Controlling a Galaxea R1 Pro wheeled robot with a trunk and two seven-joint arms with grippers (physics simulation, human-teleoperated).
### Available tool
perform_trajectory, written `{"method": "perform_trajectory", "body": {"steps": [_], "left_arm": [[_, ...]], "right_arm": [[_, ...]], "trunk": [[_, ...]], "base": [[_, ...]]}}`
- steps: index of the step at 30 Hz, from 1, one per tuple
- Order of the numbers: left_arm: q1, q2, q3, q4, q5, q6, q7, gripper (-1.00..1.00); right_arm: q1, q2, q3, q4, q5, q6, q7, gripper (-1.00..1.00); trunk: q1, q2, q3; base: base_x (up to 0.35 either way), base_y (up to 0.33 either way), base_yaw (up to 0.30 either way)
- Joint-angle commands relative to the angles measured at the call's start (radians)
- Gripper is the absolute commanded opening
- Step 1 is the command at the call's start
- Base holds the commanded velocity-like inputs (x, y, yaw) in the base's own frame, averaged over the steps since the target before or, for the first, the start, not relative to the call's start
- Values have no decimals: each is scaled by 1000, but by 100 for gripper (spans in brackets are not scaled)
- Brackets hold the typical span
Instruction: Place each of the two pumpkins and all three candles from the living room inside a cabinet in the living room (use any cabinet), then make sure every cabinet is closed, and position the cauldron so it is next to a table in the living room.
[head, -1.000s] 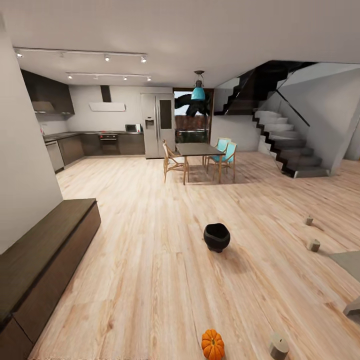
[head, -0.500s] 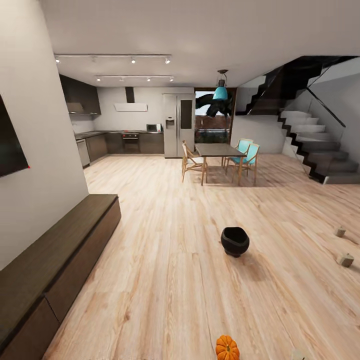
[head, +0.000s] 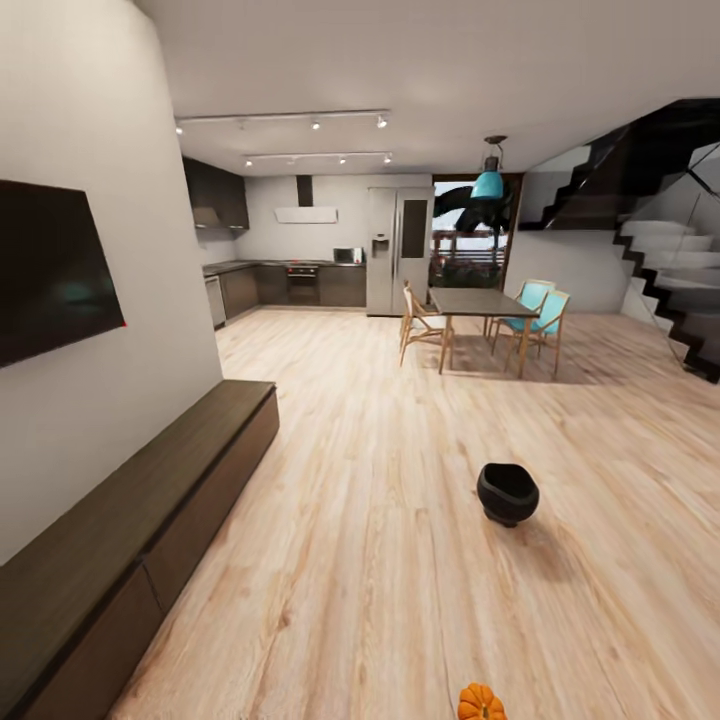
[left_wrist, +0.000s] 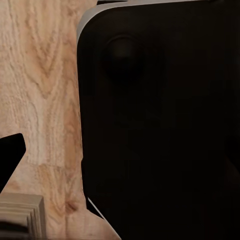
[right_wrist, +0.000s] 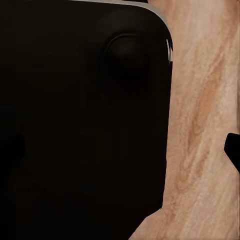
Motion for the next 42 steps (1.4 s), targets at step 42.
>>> {"method": "perform_trajectory", "body": {"steps": [42], "left_arm": [[0, 26, 0, -3, 1, -2, 8, 100]], "right_arm": [[0, 2, 4, 0, 10, -4, 0, 100]], "trunk": [[0, 0, -1]], "base": [[-66, -101, 263]]}}
